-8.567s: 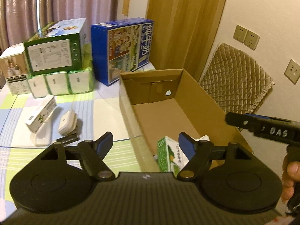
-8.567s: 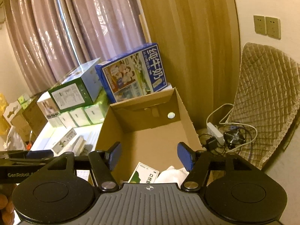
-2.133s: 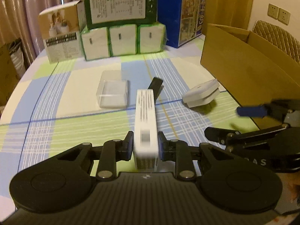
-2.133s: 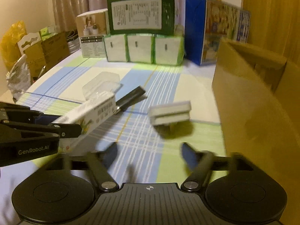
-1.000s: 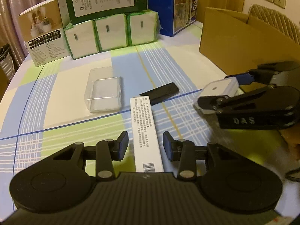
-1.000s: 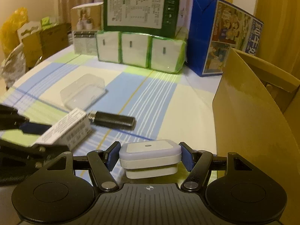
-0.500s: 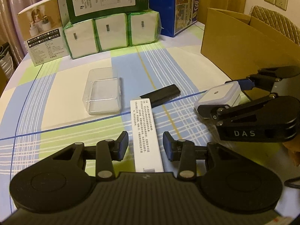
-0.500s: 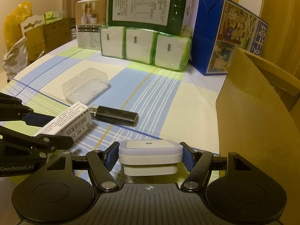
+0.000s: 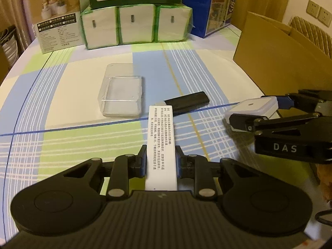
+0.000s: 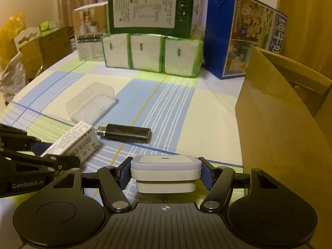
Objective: Organize objects
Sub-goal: 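Lift the medicine box and night light toward the cardboard box with both tools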
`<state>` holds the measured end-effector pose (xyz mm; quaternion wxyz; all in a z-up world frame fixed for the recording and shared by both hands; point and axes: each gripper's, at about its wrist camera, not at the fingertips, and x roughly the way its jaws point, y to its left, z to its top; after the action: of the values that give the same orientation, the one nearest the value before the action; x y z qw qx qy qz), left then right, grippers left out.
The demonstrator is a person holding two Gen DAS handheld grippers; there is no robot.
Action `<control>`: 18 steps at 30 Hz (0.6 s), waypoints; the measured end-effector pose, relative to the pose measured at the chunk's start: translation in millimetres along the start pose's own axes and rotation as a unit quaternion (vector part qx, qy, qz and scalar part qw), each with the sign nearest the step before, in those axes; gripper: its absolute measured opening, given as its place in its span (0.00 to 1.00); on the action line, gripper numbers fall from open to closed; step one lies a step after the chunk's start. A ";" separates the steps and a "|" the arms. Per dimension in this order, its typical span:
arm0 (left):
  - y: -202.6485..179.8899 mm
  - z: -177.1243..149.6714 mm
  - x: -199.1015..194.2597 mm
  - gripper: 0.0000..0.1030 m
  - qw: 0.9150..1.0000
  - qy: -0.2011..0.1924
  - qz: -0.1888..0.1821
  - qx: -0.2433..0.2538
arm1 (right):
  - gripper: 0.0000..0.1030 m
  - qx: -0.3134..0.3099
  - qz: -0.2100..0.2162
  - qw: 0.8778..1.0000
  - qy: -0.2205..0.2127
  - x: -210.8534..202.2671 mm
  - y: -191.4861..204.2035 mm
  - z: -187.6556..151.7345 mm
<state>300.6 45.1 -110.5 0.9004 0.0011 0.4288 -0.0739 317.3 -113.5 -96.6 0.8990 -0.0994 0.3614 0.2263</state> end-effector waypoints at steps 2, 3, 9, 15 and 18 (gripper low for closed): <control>0.5 0.4 -3.0 0.21 1.000 -0.004 -0.001 -0.003 | 0.61 0.006 0.000 1.000 -0.006 -4.3 -0.7 2.1; 1.4 1.0 -4.3 0.21 1.000 -0.005 -0.001 -0.006 | 0.61 0.007 0.000 1.000 -0.008 -6.3 -0.4 3.0; 4.1 -1.2 -16.8 0.20 1.000 -0.007 -0.003 -0.027 | 0.61 0.011 0.007 1.000 -0.024 -21.6 5.1 7.1; 1.5 -5.1 -37.6 0.20 0.998 -0.013 0.008 -0.057 | 0.61 0.030 0.013 0.999 -0.032 -52.1 10.8 -1.1; -7.1 -8.6 -57.0 0.20 0.998 -0.023 0.015 -0.063 | 0.61 0.040 0.012 0.998 -0.036 -75.8 14.3 -9.5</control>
<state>257.6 46.2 -71.4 0.9092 -0.0510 0.4119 -0.0329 256.4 -129.6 -51.0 0.9119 -0.0505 0.3387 0.2261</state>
